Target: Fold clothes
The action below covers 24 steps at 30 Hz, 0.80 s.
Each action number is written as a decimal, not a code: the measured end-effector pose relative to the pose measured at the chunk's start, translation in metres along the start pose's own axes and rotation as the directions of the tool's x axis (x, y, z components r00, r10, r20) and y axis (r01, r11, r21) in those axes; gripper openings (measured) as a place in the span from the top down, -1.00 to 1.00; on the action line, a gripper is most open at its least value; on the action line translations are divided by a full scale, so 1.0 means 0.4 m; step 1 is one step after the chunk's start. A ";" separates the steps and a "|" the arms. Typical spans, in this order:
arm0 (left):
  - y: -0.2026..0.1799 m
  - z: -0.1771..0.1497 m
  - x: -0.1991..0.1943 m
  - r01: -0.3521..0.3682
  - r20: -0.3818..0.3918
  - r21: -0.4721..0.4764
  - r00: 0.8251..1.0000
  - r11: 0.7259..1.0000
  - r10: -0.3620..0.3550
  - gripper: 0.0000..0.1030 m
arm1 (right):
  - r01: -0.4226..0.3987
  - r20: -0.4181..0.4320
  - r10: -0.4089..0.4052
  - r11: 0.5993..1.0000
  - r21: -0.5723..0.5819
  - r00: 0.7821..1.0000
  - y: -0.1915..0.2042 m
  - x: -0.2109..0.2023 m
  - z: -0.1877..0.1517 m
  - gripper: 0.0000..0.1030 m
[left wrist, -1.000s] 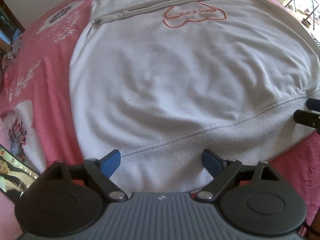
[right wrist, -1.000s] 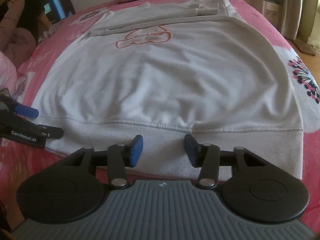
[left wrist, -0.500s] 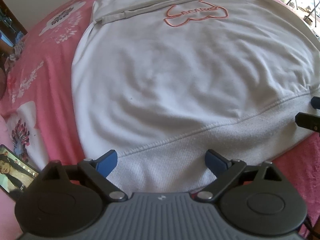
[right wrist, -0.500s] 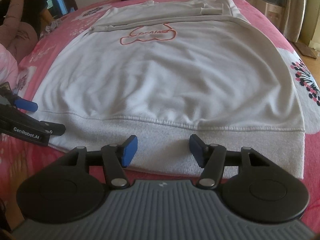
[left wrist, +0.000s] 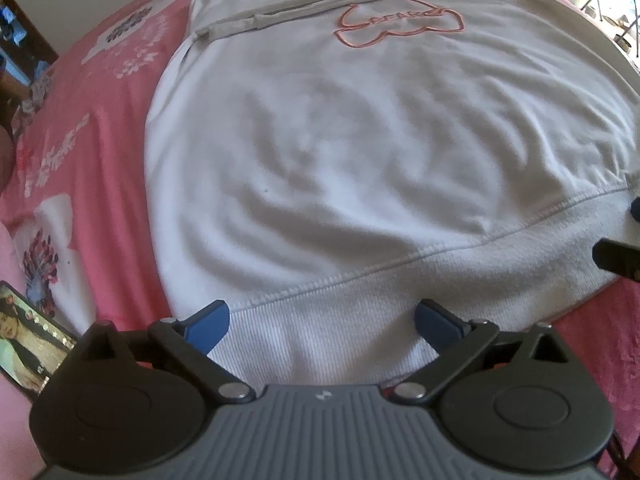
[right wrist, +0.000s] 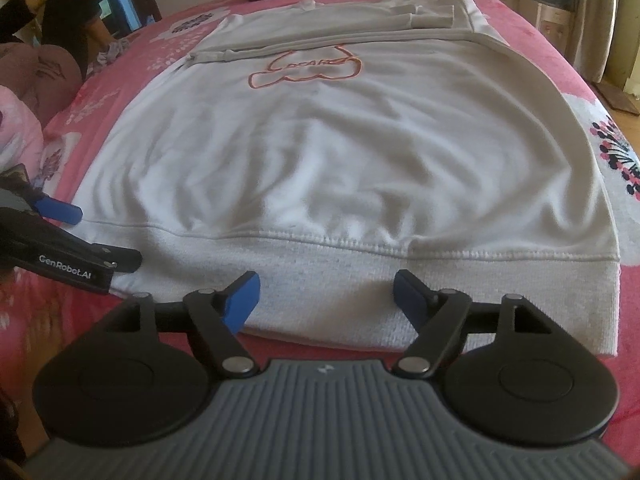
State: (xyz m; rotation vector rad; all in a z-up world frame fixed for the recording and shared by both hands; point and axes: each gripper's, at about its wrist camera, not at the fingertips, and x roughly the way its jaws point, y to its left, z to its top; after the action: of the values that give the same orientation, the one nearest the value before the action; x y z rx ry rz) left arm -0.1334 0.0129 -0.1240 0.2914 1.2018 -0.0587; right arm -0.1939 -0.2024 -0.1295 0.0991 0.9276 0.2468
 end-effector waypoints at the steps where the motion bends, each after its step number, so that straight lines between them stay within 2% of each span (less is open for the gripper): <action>1: 0.004 0.000 0.001 0.005 -0.004 -0.009 1.000 1.000 -0.005 -0.98 | -0.004 0.000 0.004 1.000 0.003 1.000 0.000 0.000 0.000 -0.55; 12: 0.021 -0.008 0.008 0.041 -0.013 -0.064 0.999 0.997 -0.042 -1.00 | -0.027 -0.003 0.027 0.998 0.061 1.000 -0.005 -0.002 0.006 -0.70; 14: 0.023 -0.009 0.008 0.046 -0.016 -0.073 0.999 0.996 -0.047 -1.00 | -0.041 -0.003 0.041 0.995 0.086 0.999 -0.009 -0.002 0.009 -0.85; 17: 0.025 -0.014 0.009 0.047 -0.014 -0.077 0.999 0.996 -0.048 -1.00 | -0.066 0.000 0.066 0.989 0.130 0.998 -0.019 -0.002 0.009 -0.96; 24: 0.024 -0.017 0.009 0.047 -0.016 -0.078 0.999 0.996 -0.049 -1.00 | -0.066 0.005 0.066 0.982 0.178 0.998 -0.027 -0.008 0.010 -0.97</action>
State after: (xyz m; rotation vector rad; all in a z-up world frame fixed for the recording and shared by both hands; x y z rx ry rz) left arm -0.1362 0.0242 -0.1279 0.1955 1.2260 -0.0511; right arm -0.1907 -0.2137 -0.1266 0.2951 0.9476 0.2253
